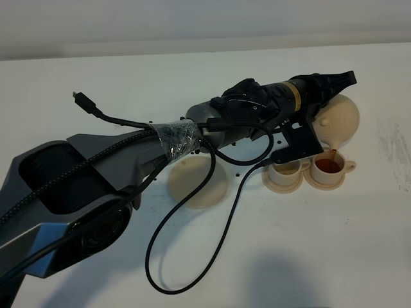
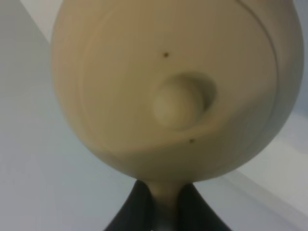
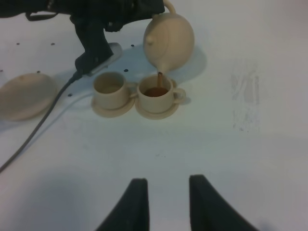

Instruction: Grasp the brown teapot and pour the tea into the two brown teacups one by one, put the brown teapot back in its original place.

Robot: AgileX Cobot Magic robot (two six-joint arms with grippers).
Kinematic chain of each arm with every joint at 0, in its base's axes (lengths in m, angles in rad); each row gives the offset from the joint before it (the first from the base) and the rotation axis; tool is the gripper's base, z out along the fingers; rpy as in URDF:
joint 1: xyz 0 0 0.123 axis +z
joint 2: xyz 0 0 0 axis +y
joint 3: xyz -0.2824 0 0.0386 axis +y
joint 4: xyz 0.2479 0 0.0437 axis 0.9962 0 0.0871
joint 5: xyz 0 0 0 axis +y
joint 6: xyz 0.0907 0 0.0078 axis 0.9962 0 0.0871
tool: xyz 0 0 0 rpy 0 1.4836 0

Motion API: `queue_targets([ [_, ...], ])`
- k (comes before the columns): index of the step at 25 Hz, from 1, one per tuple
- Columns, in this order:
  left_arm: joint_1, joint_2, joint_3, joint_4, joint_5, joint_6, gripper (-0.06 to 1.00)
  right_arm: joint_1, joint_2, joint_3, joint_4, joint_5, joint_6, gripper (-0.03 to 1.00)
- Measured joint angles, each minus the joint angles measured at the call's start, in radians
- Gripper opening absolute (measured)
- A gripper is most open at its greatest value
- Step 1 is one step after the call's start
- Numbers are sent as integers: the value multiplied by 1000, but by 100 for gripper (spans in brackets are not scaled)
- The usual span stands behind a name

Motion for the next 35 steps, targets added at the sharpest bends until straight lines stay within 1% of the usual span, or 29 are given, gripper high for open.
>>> queue_targets([
  [13,-6,-1,0,22,-3,12,8,0,0,0,0,0,0,20],
  [26,-7,-1,0,69,-5,12,8,0,0,0,0,0,0,20],
  [35,-7,-1,0,74,-7,14,8,0,0,0,0,0,0,20],
])
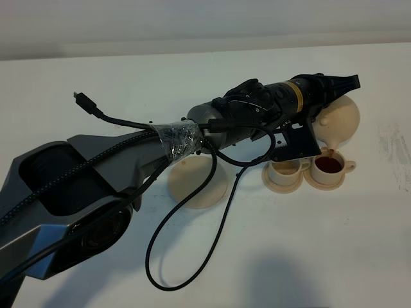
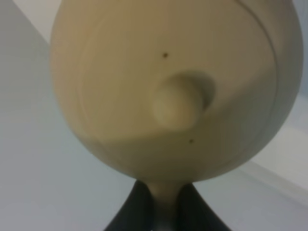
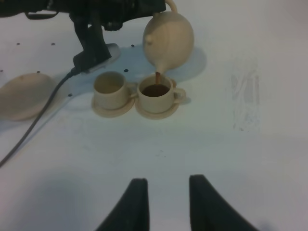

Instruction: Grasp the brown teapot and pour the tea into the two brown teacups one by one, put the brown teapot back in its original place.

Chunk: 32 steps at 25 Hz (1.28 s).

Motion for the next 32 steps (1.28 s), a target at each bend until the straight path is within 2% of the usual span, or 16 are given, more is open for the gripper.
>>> queue_targets([
  [8,0,0,0,-8,20,-39,8,0,0,0,0,0,0,20],
  [18,3,-12,0,-8,91,-172,8,0,0,0,0,0,0,20],
  [32,45,-76,0,0,266,-450,8,0,0,0,1,0,0,20],
])
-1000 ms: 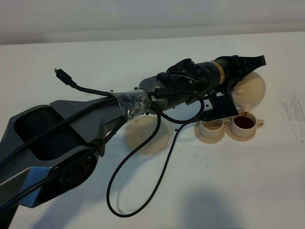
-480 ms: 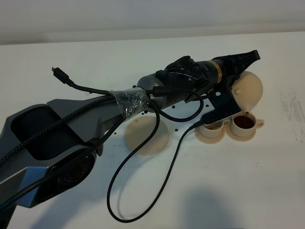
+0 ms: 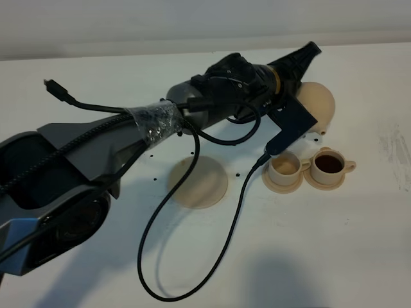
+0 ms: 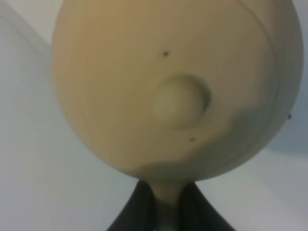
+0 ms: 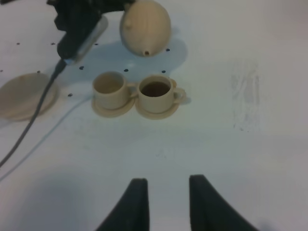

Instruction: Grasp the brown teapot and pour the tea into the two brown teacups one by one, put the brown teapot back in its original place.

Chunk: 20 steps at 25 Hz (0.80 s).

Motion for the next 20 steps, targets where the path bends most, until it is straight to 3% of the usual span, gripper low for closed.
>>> queue_targets([
  [5,-2,-48,0,-10,78,-71,8,0,0,0,0,-1,0,20],
  [8,-10,-80,0,-60,156,-89,8,0,0,0,0,-1,0,20],
  [16,-55,-151,0,-306,462,-102,8,0,0,0,0,-1,0,20],
  [20,-75,-176,0,-406,587,-184,8,0,0,0,0,-1,0,20],
])
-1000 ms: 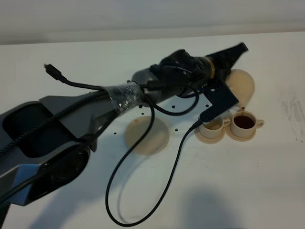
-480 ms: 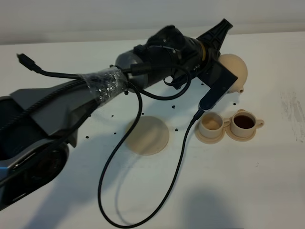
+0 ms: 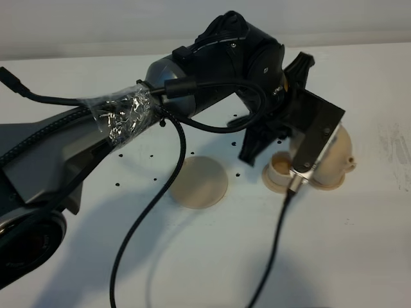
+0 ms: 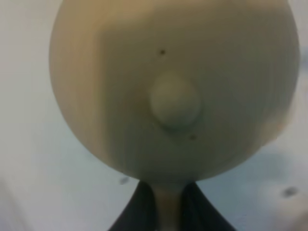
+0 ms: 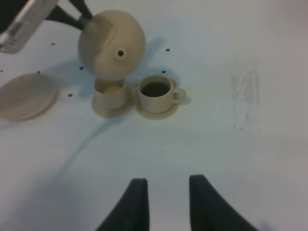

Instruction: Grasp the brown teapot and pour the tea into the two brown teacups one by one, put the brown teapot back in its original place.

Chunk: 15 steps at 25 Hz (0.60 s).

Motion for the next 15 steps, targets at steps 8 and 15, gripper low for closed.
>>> queue_targets([
  [8,-87,-1,0,35,175,-395,8,0,0,0,0,0,0,20],
  [15,-148,9,0,45,303,-750,8,0,0,0,0,0,0,20],
])
